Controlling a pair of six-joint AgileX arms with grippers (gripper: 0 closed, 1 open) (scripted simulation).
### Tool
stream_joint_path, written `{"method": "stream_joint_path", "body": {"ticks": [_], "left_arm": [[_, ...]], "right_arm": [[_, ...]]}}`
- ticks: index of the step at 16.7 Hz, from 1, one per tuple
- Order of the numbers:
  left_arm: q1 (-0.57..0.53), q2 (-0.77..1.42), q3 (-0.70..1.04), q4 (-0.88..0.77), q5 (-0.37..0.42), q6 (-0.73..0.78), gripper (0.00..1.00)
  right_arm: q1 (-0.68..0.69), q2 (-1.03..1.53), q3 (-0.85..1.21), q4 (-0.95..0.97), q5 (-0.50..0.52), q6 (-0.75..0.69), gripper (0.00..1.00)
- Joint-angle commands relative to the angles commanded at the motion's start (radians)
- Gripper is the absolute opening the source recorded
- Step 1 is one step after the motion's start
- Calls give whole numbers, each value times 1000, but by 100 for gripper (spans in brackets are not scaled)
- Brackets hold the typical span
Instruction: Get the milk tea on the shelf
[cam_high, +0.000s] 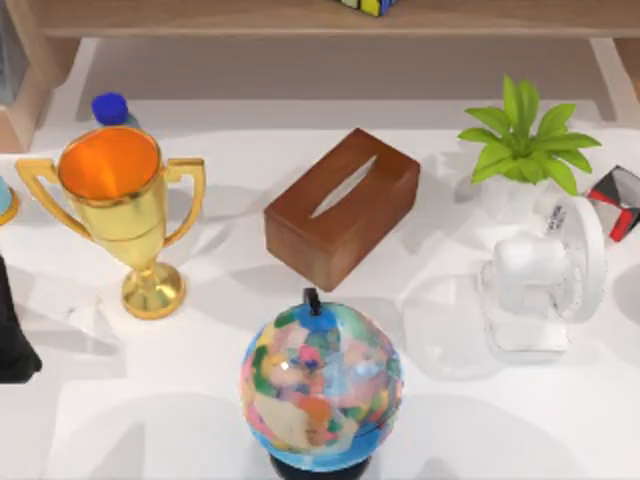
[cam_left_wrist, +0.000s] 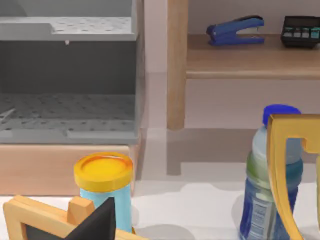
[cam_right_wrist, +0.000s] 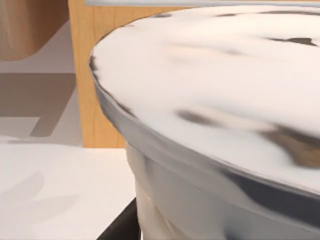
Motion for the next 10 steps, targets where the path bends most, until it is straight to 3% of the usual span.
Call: {"method": "stream_joint_path", "body": {"ticks": [10], "left_arm": [[0,0,0,0,0,0,100]], "right_arm": [[-1,-59,-3,-54,0,2,0]]}}
